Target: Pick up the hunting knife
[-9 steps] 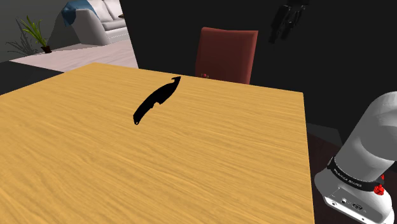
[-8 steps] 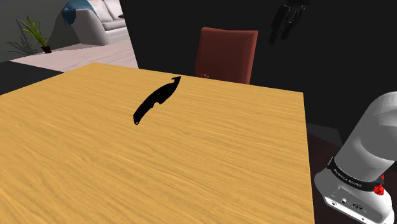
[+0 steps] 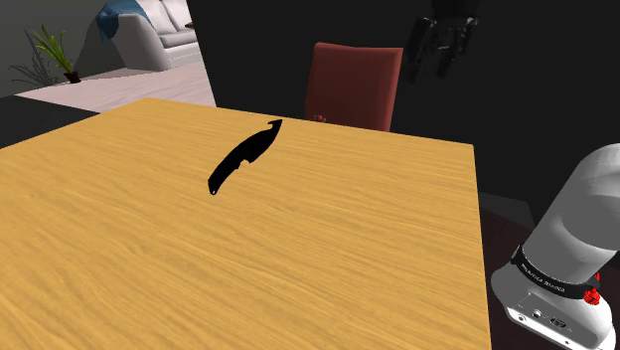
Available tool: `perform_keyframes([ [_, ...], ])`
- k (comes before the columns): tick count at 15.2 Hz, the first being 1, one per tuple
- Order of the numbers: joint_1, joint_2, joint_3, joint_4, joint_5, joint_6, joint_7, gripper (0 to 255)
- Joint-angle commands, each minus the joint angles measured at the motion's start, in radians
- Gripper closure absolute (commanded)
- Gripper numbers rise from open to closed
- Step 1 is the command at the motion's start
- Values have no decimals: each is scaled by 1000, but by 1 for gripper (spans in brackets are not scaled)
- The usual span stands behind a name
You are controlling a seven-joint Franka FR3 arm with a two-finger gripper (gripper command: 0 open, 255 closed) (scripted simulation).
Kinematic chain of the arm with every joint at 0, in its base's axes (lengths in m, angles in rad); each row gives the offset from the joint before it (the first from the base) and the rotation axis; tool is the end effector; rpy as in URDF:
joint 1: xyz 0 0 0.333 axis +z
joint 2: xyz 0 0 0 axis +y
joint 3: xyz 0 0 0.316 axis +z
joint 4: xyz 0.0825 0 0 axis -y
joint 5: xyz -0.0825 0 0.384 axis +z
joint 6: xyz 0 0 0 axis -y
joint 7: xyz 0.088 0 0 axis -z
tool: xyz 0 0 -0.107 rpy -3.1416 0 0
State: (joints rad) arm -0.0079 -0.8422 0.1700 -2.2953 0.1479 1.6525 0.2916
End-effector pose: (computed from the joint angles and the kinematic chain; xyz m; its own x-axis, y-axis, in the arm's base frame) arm 0.2930 0.0852 0.6391 0.9688 -0.1744 0.1762 -0.1636 -0.9837 -0.0742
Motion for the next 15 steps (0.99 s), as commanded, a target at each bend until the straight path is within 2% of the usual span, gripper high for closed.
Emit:
perform_keyframes([
  [1, -9, 7, 63, 4, 35, -5, 110, 0],
  [8, -58, 100, 274, 105, 139, -28, 470, 0],
  [15, -157, 285, 505, 291, 186, -28, 840, 0],
])
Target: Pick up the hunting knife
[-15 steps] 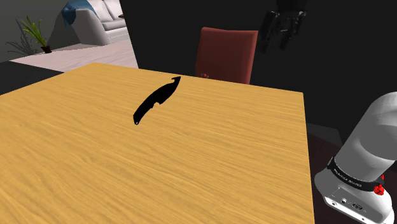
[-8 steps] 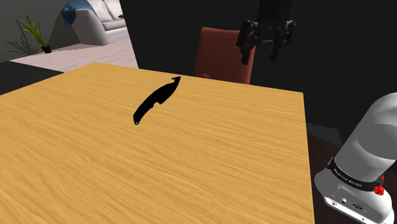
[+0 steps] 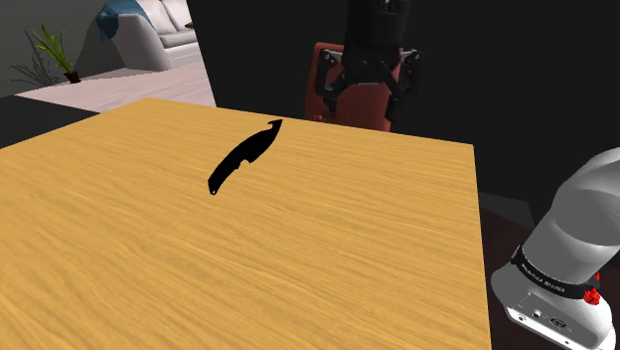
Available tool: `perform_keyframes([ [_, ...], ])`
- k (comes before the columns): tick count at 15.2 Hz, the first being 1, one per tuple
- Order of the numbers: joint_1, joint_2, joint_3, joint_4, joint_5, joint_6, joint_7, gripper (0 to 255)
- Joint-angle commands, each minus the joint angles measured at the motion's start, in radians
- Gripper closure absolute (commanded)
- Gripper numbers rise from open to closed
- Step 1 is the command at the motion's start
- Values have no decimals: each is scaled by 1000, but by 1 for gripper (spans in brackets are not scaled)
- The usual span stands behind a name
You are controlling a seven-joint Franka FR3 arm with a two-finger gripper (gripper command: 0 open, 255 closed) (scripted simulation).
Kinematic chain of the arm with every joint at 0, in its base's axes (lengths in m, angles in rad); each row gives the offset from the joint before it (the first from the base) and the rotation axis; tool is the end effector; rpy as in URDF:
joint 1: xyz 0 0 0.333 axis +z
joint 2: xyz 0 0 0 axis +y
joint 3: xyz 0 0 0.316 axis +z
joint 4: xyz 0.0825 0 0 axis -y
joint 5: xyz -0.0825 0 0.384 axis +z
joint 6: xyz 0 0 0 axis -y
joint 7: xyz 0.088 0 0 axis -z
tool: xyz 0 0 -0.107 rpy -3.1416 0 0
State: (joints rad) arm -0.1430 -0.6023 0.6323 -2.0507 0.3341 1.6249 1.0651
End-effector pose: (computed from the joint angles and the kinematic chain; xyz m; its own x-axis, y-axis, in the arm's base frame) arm 0.3120 0.2808 0.6187 0.7908 -0.6105 0.0447 -0.6075 -0.7916 -0.0655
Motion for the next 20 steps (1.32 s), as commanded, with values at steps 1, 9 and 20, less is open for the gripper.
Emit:
perform_keyframes([
  [1, -42, 79, 80, 79, -1, 1, 122, 0],
  [9, -223, 520, 493, 399, -225, 25, 670, 0],
  [20, 67, 990, 483, 637, -613, 4, 1110, 0],
])
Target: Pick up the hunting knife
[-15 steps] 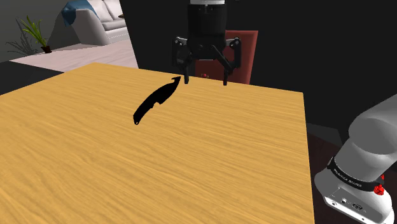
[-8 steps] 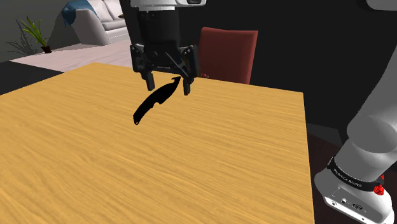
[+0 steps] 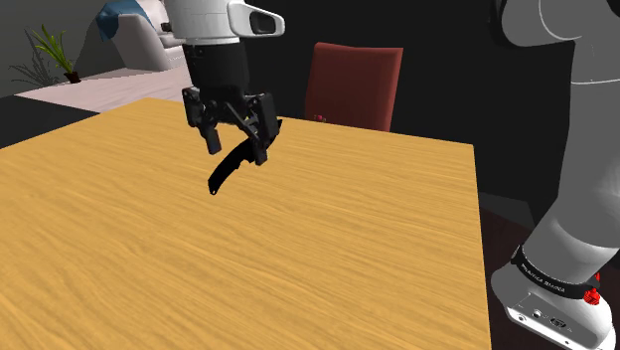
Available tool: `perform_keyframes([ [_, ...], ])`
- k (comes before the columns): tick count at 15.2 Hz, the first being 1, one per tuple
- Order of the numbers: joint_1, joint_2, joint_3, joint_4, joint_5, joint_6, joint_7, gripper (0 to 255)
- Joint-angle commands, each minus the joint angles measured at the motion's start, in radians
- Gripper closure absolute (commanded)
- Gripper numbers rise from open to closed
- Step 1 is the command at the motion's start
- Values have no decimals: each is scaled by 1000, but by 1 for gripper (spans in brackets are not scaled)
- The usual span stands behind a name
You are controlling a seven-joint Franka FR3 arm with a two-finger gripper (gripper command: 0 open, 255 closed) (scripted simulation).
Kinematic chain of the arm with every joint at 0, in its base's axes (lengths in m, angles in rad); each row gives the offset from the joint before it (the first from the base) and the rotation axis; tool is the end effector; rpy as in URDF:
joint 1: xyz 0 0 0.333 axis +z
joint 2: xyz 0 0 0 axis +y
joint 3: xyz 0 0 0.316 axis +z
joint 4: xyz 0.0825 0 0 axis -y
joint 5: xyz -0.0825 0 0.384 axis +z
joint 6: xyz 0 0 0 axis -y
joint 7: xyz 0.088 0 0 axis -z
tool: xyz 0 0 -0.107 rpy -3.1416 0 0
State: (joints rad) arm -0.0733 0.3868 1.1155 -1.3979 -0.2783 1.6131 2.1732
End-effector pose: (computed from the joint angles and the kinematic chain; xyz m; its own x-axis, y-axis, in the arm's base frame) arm 0.4279 0.4556 0.5847 0.3960 -0.9150 -0.0770 -0.9175 -0.3976 0.0067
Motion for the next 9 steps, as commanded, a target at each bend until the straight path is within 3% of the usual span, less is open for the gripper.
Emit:
perform_keyframes([
  [1, -9, -2, 1, -33, 1, 31, 1, 0],
  [4, -19, -5, 2, -60, 4, 54, 0, 0],
  [5, -20, -6, 3, -61, 4, 55, 0, 255],
  [9, -18, -5, 2, -59, 4, 53, 1, 255],
])
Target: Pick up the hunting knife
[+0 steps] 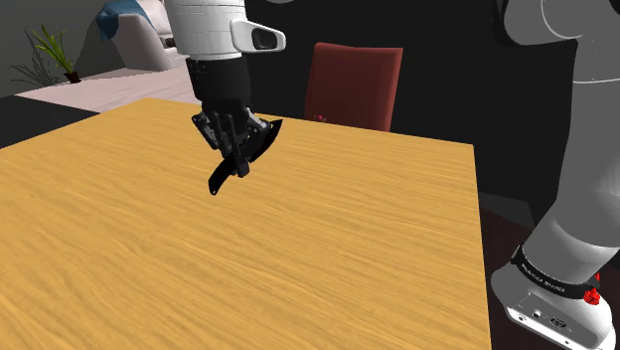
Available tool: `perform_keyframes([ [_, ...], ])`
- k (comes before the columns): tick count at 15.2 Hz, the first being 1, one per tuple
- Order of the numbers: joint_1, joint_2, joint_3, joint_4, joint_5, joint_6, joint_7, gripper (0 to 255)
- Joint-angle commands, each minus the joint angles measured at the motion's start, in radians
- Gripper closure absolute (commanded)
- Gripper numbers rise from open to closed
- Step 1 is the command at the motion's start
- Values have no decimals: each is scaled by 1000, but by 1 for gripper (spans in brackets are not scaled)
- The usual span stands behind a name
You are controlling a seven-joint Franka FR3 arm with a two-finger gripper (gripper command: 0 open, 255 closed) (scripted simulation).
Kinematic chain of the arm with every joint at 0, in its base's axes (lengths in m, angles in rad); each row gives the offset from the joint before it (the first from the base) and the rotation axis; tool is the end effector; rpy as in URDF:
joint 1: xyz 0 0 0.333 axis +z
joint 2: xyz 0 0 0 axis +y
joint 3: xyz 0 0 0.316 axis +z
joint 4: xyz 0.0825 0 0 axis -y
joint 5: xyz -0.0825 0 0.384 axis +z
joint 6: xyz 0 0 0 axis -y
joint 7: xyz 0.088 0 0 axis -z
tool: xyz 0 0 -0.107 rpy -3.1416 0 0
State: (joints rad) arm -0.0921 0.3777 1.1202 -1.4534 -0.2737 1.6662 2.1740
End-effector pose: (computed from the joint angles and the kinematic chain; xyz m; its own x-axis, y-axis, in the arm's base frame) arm 0.4267 0.4574 0.5690 0.3962 -0.9148 -0.0788 -0.9176 -0.3974 0.0002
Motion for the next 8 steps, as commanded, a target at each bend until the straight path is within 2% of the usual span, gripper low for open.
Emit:
perform_keyframes([
  [1, 0, 4, -2, -6, -1, 2, 0, 255],
  [5, 0, 4, -3, -4, -1, 1, 0, 255],
  [8, 19, 11, -6, 47, -6, -43, 2, 255],
])
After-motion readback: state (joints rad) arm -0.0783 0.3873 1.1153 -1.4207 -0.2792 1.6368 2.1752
